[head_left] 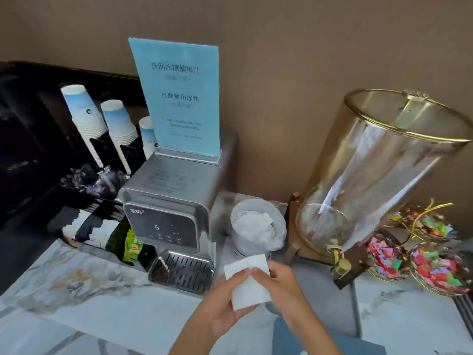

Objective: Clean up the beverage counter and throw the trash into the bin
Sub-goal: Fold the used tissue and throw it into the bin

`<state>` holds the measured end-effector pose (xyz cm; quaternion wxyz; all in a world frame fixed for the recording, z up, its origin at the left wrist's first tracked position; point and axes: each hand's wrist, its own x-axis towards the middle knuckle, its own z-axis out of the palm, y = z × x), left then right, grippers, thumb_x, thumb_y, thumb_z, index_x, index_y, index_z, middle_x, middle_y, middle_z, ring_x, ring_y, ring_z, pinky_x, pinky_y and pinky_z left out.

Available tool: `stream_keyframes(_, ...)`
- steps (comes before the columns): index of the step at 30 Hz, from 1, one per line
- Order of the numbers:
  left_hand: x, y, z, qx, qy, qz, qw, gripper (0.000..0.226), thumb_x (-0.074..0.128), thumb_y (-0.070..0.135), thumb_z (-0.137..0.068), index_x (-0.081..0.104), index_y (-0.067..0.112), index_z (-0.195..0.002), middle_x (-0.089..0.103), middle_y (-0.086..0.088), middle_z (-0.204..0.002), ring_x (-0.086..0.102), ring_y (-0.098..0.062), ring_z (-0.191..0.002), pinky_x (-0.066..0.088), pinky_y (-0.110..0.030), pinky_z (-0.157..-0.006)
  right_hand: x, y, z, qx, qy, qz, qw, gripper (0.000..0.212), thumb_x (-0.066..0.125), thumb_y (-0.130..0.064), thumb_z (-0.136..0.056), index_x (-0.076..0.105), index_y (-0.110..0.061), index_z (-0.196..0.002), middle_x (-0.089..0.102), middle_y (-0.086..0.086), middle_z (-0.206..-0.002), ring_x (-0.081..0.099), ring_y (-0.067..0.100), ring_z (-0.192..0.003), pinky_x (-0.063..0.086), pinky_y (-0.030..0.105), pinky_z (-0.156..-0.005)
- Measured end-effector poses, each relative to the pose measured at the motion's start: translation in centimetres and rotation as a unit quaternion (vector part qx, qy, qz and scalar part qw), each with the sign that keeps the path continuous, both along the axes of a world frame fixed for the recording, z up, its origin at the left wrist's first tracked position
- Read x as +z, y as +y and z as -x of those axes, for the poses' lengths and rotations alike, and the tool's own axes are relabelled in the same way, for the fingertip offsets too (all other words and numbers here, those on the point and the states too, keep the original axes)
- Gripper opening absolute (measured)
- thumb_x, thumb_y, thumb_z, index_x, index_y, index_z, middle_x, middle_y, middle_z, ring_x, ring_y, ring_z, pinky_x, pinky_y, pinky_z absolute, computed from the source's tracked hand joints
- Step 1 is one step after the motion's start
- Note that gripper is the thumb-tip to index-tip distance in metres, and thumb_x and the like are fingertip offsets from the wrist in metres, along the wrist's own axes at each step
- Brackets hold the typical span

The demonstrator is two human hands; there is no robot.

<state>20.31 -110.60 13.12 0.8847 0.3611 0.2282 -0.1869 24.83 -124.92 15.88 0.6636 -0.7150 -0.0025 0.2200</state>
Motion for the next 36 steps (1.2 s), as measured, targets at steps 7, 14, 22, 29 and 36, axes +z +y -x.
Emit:
stream_keyframes(7, 0.0, -0.8, -4.9, 0.078, 0.03, -0.074, 0.994, 0.027, 0.074, 0.006, -0.081, 0.072, -0.001, -0.107, 0.075, -0.021, -0.109, 0.074, -0.029, -0.096, 0.061, -0.032, -0.067, -0.2, -0.9, -4.8, -0.06, -0.006, 0.028, 0.998, 0.014, 0.059, -0.002, -0.092, 0.07, -0.001, -0.084, 0.068, -0.002, -0.064, 0.062, 0.009, -0.057, 0.045, 0.021, -0.049)
stream_keyframes(14, -0.1, 0.6, -8.2, 0.127, 0.059, -0.041, 0.989, 0.01, 0.067, 0.002, -0.089, 0.069, -0.004, -0.098, 0.078, -0.018, -0.085, 0.076, -0.023, -0.072, 0.061, -0.026, -0.058, -0.8, 0.8, -11.6, -0.137, -0.003, 0.11, 0.984, 0.019, 0.062, -0.006, -0.088, 0.068, 0.003, -0.072, 0.06, 0.006, -0.064, 0.054, 0.016, -0.053, 0.038, 0.024, -0.043)
stream_keyframes(22, -1.9, 1.7, -8.5, 0.167, 0.085, 0.015, 0.982, 0.009, 0.06, -0.002, -0.092, 0.065, -0.008, -0.096, 0.076, -0.024, -0.083, 0.068, -0.033, -0.092, 0.063, -0.029, -0.056, -1.0, 3.5, -16.8, -0.117, -0.028, 0.266, 0.957, 0.015, 0.062, -0.011, -0.084, 0.071, 0.002, -0.084, 0.069, 0.014, -0.077, 0.067, 0.029, -0.074, 0.045, 0.03, -0.059)
stream_keyframes(29, -2.9, 1.9, -7.9, 0.136, 0.109, 0.011, 0.985, 0.012, 0.058, -0.001, -0.094, 0.065, -0.009, -0.101, 0.077, -0.022, -0.08, 0.073, -0.031, -0.083, 0.062, -0.029, -0.054, -1.2, 3.5, -17.2, -0.065, -0.03, 0.4, 0.914, 0.029, 0.055, -0.016, -0.088, 0.037, -0.012, -0.065, 0.052, 0.012, -0.081, 0.052, 0.03, -0.072, 0.039, 0.03, -0.06)
stream_keyframes(36, -3.4, 1.8, -7.2, 0.122, 0.113, 0.014, 0.986, 0.016, 0.06, -0.001, -0.093, 0.065, -0.01, -0.105, 0.077, -0.022, -0.082, 0.073, -0.031, -0.083, 0.062, -0.029, -0.056, 0.0, 2.6, -16.8, -0.094, -0.04, 0.349, 0.931, 0.023, 0.047, -0.016, -0.094, 0.051, -0.004, -0.075, 0.052, 0.008, -0.063, 0.05, 0.024, -0.049, 0.041, 0.026, -0.048)
